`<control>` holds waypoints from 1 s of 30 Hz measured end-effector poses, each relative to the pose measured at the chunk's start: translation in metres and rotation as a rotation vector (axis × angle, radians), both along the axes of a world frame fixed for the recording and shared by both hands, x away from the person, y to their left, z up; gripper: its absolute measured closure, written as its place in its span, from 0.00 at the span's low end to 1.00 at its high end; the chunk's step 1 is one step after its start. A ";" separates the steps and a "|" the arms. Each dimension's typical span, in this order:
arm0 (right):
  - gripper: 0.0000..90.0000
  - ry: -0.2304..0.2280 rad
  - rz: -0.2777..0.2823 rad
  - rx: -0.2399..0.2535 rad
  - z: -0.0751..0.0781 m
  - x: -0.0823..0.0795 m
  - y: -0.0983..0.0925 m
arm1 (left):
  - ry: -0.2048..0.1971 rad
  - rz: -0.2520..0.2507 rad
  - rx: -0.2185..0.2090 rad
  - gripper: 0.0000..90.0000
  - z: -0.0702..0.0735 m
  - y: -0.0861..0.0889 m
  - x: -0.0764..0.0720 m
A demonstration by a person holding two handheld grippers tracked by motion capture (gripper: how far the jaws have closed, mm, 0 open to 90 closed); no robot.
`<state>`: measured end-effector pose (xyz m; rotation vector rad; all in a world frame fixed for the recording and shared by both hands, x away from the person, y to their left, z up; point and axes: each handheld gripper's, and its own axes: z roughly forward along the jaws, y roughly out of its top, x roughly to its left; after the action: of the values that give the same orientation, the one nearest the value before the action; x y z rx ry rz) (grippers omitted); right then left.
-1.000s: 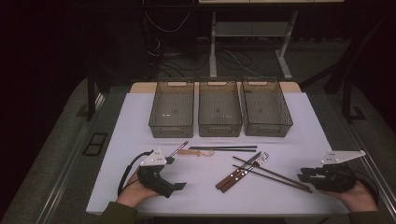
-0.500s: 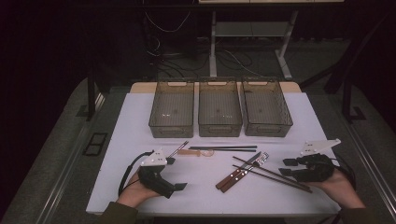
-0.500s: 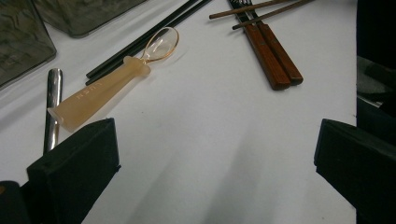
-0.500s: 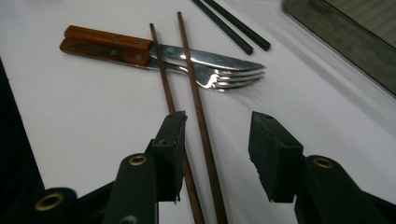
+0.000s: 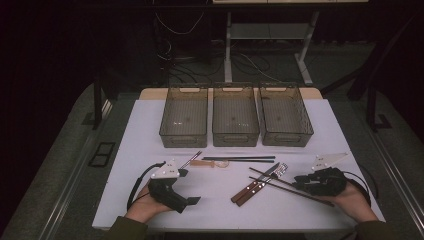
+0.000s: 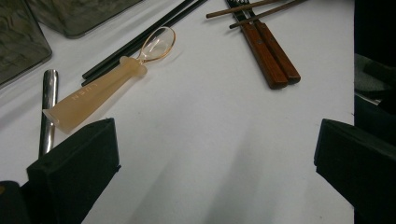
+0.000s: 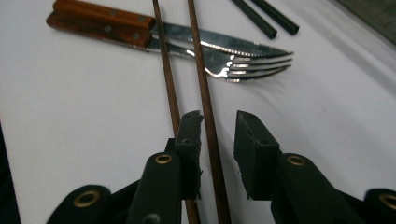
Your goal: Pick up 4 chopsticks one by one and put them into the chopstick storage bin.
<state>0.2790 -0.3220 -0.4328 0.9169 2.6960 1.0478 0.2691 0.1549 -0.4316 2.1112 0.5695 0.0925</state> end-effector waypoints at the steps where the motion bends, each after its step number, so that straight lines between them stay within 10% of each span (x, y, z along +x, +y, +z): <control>1: 0.81 0.003 0.000 -0.002 -0.001 0.000 0.000 | 0.000 0.000 0.001 0.00 0.000 0.000 0.000; 30: 0.94 -0.043 0.070 -0.052 -0.012 0.001 -0.002 | -0.001 -0.007 0.012 0.00 -0.001 -0.001 0.000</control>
<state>0.2796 -0.3238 -0.4445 0.7872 2.7248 0.9932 0.2693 0.1535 -0.4328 2.1242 0.5619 0.0931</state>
